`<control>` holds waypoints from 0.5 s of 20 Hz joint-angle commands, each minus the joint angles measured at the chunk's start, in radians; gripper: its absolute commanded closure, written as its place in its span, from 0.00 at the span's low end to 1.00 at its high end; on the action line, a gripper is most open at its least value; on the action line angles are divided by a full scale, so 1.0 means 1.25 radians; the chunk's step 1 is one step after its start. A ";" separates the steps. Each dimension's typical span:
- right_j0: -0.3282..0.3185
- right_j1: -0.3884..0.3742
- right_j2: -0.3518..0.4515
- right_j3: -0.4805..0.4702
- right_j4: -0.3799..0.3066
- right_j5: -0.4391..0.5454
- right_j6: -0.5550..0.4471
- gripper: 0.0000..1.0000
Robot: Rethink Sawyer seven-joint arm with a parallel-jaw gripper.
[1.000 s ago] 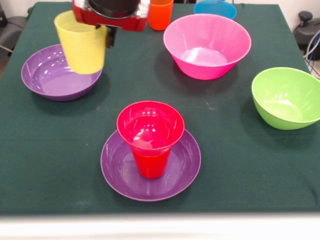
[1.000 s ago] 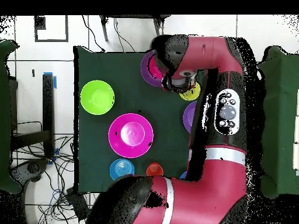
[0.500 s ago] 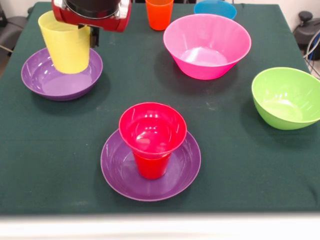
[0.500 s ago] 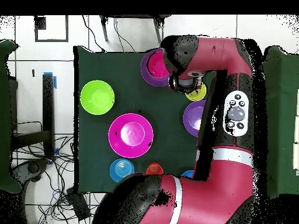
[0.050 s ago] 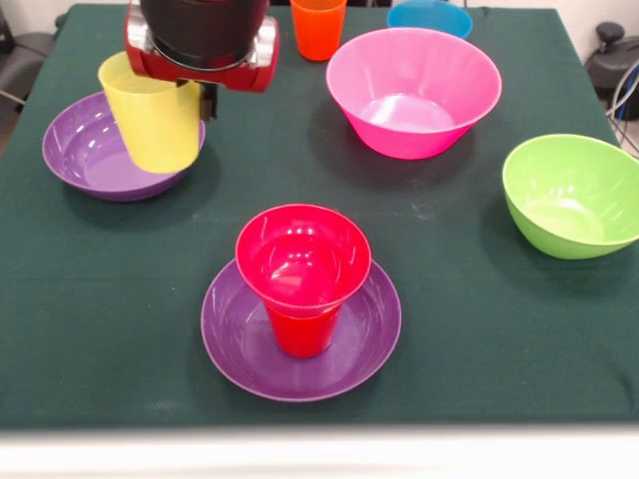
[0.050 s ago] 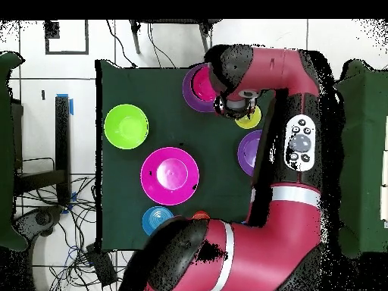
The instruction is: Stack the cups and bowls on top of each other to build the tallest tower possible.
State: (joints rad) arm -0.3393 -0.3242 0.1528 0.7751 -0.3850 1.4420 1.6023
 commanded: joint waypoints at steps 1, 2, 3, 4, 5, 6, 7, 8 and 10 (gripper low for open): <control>0.041 0.019 0.064 0.024 0.016 -0.035 -0.029 1.00; 0.046 0.024 0.061 0.014 0.015 -0.026 -0.028 1.00; 0.050 0.019 0.055 0.013 0.013 -0.017 -0.024 1.00; 0.059 0.026 0.048 -0.009 0.004 0.007 -0.024 1.00; 0.065 0.026 0.041 -0.017 -0.005 0.018 -0.025 1.00; 0.072 0.025 0.033 -0.026 -0.014 0.029 -0.026 1.00; 0.077 0.023 0.025 -0.033 -0.021 0.041 -0.027 1.00; 0.080 0.023 0.025 -0.039 -0.019 0.050 -0.027 1.00; 0.084 0.029 0.026 -0.049 -0.014 0.054 -0.026 1.00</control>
State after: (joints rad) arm -0.2802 -0.3215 0.1461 0.7552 -0.3724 1.4419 1.6023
